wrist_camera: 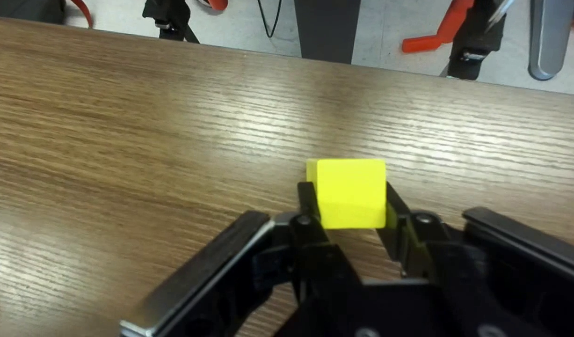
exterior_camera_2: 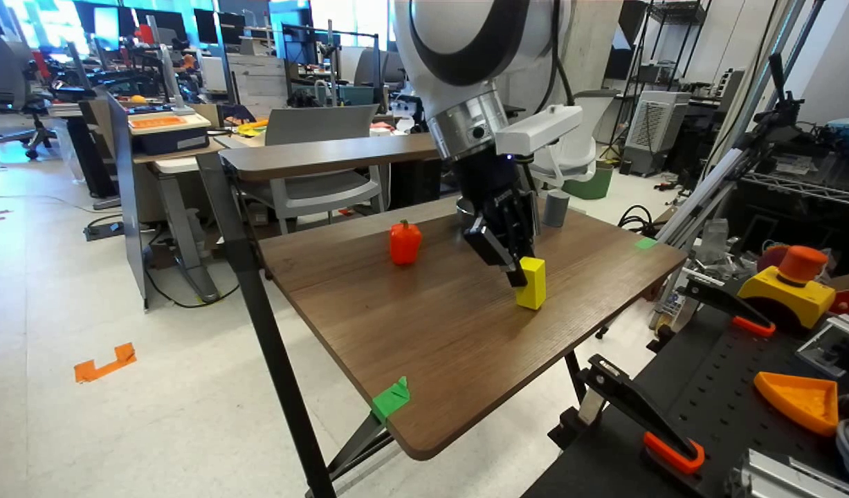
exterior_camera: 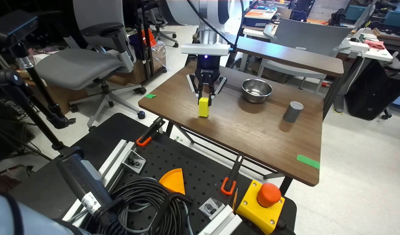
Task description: Take the yellow block out of the silver bowl and place it on the left side of the table
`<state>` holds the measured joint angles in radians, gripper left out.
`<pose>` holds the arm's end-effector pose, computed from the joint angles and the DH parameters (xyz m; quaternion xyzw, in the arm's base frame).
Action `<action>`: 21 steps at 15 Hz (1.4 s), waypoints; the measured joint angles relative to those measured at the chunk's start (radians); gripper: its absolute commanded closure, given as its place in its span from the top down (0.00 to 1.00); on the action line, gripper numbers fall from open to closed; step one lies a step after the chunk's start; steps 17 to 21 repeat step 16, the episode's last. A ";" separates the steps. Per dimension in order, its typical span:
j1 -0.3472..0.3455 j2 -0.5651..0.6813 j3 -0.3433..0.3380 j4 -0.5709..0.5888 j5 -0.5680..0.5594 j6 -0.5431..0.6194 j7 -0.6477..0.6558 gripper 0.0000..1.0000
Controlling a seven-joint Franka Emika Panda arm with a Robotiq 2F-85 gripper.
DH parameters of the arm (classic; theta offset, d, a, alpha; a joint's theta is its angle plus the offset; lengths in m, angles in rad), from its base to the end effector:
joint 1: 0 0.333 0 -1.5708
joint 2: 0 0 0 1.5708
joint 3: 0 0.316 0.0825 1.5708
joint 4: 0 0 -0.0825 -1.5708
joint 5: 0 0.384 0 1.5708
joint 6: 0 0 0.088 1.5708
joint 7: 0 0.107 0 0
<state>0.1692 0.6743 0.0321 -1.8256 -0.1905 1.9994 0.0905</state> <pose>0.5749 0.1054 0.1346 0.9607 0.1121 -0.2342 0.0986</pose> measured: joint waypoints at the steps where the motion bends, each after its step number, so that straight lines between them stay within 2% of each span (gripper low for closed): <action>1: -0.001 -0.015 0.000 -0.024 -0.003 0.029 0.000 0.58; 2: -0.001 -0.028 -0.001 -0.047 -0.004 0.056 0.000 0.59; 3: -0.002 -0.041 -0.001 -0.069 -0.004 0.081 0.000 0.65; 7: -0.005 -0.072 -0.001 -0.134 -0.004 0.156 -0.003 0.96; 8: -0.006 -0.084 -0.001 -0.150 -0.003 0.164 -0.007 0.99; 11: -0.023 -0.161 0.002 -0.202 0.034 0.166 -0.013 1.00; 15: -0.085 -0.322 -0.002 -0.272 0.104 0.162 -0.015 1.00; 21: -0.092 -0.342 -0.002 -0.285 0.106 0.162 -0.015 1.00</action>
